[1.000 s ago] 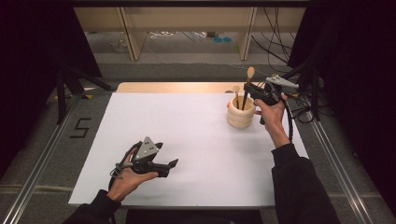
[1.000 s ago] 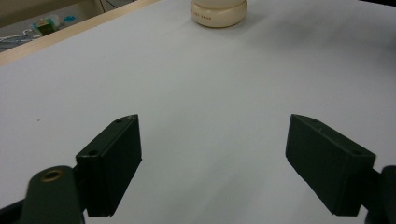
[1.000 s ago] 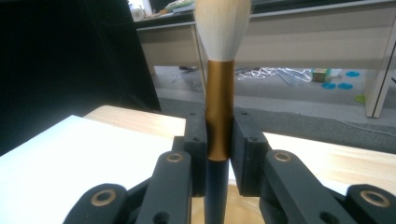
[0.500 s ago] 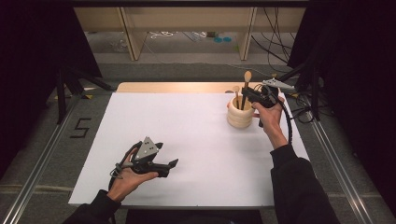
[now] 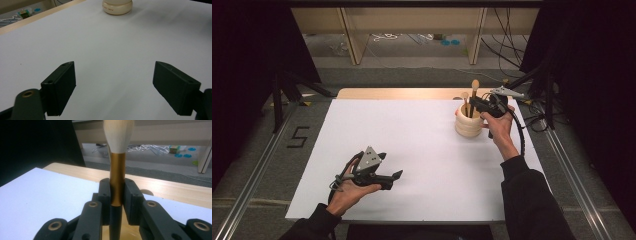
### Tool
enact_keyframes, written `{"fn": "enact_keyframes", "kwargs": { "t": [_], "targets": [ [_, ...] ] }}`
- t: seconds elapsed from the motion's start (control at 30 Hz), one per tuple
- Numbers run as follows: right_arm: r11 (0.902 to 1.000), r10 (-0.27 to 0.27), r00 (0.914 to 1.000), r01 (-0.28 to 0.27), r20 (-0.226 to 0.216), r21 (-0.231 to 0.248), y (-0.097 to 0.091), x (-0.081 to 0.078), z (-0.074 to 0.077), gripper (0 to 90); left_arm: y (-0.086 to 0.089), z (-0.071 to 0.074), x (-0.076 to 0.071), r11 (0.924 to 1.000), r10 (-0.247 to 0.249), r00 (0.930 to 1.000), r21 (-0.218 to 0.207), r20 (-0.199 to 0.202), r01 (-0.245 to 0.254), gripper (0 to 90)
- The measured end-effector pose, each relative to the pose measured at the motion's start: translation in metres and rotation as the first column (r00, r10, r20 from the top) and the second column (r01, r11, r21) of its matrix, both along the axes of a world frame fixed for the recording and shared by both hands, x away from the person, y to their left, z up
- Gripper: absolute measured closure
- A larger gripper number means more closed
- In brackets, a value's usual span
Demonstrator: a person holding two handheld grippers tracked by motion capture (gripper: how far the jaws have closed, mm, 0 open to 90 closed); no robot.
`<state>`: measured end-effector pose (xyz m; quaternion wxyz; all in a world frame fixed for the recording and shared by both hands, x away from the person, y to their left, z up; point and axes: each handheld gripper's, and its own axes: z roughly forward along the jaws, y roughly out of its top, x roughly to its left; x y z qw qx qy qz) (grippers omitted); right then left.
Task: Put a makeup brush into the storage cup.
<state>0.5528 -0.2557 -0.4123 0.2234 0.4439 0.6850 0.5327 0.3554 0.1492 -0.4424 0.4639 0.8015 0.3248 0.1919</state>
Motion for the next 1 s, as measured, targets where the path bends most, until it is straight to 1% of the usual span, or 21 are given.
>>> {"fn": "enact_keyframes", "kwargs": {
  "t": [0.07,0.1,0.13,0.17,0.2,0.23,0.27,0.3,0.37,0.4,0.43,0.47,0.5,0.53,0.6,0.63,0.67,0.77,0.87,0.9,1.0],
  "targets": [
    [1.0,0.0,1.0,0.0,0.001,0.002,0.0,0.001,-0.002,76.9,0.0,0.0,0.0,1.0,-0.001,1.0,0.0,0.0,0.001,18.5],
    [1.0,-0.007,1.0,0.007,-0.006,-0.006,-0.001,0.0,-0.003,75.4,0.0,0.0,0.0,1.0,-0.002,1.0,0.001,0.0,0.002,18.4],
    [0.9999,-0.013,0.9999,0.013,-0.01,-0.005,-0.002,0.0,-0.003,71.6,0.0,0.0,0.0,1.0,-0.003,1.0,0.001,-0.001,0.003,18.4],
    [0.9998,-0.02,0.9995,0.02,-0.023,0.006,-0.002,0.0,-0.002,64.7,0.0,0.0,0.0,1.0,-0.003,1.0,0.0,-0.004,0.003,18.4],
    [0.9991,-0.042,0.9989,0.042,-0.022,0.003,-0.002,0.0,-0.002,59.0,0.0,0.0,0.0,1.0,-0.003,1.0,0.0,-0.004,0.003,18.4],
    [0.9987,-0.05,0.9986,0.05,-0.013,-0.005,-0.003,0.0,-0.001,56.7,0.0,0.0,0.0,1.0,-0.002,1.0,0.0,-0.004,0.002,18.4],
    [0.9986,-0.053,0.9984,0.053,-0.019,0.001,-0.003,-0.001,0.001,54.7,0.0,0.0,0.0,1.0,-0.002,1.0,0.0,-0.004,0.002,18.4],
    [0.9985,-0.055,0.9985,0.055,-0.004,0.003,-0.004,-0.001,0.002,51.8,0.0,0.0,0.0,1.0,-0.001,1.0,0.001,-0.003,0.001,18.4],
    [0.9976,-0.069,0.9975,0.069,-0.012,-0.004,-0.004,-0.002,0.004,46.9,0.0,0.0,0.0,1.0,0.0,1.0,0.0,-0.003,0.0,18.4],
    [0.9974,-0.072,0.9974,0.072,-0.003,-0.007,-0.004,-0.003,0.005,45.5,0.0,0.0,0.0,1.0,0.0,1.0,0.0,-0.002,0.0,18.4],
    [0.9973,-0.074,0.9972,0.074,-0.009,0.001,-0.004,-0.004,0.006,44.3,0.0,0.0,0.0,1.0,0.001,1.0,0.0,-0.002,-0.001,18.4],
    [0.9973,-0.073,0.9972,0.073,-0.017,-0.004,-0.004,-0.005,0.007,43.2,0.0,0.0,0.0,1.0,0.001,1.0,0.0,-0.001,-0.001,18.4],
    [0.9972,-0.074,0.9972,0.074,-0.001,0.0,-0.004,-0.005,0.007,42.1,0.001,0.0,0.001,1.0,-0.003,1.0,-0.004,-0.005,0.003,18.4],
    [0.9973,-0.073,0.9973,0.073,-0.009,-0.002,-0.005,-0.006,0.008,40.9,0.001,0.0,0.001,1.0,-0.001,1.0,-0.004,-0.004,0.001,18.4],
    [0.997,-0.077,0.997,0.077,0.005,-0.011,-0.005,-0.008,0.01,39.2,0.001,0.0,0.001,1.0,0.001,1.0,-0.006,-0.004,-0.001,18.4],
    [0.9975,-0.071,0.9975,0.071,0.01,0.001,-0.004,-0.009,0.011,38.1,0.001,0.0,0.001,1.0,-0.002,1.0,-0.002,0.0,0.002,18.4],
    [0.9972,-0.075,0.9972,0.075,0.005,-0.01,-0.004,-0.01,0.013,37.3,0.001,0.0,0.001,1.0,-0.003,1.0,-0.001,0.002,0.003,18.4],
    [0.9975,-0.071,0.9975,0.071,0.001,-0.001,-0.002,-0.016,0.016,33.9,0.001,0.001,0.001,1.0,0.005,1.0,-0.003,0.003,-0.005,18.4],
    [0.9972,-0.07,0.9975,0.07,0.013,-0.024,0.0,-0.021,0.019,31.2,0.001,0.001,0.001,0.9999,0.011,0.9999,-0.008,0.003,-0.011,18.4],
    [0.9975,-0.069,0.9975,0.069,0.014,-0.015,0.001,-0.023,0.021,30.7,0.002,0.001,0.001,0.9999,0.011,0.9999,-0.009,0.003,-0.011,18.5],
    [0.9977,-0.065,0.9978,0.065,0.014,-0.021,0.003,-0.029,0.024,29.4,0.002,0.001,0.001,0.9999,0.013,0.9999,-0.009,0.004,-0.013,18.4]
  ]
}}
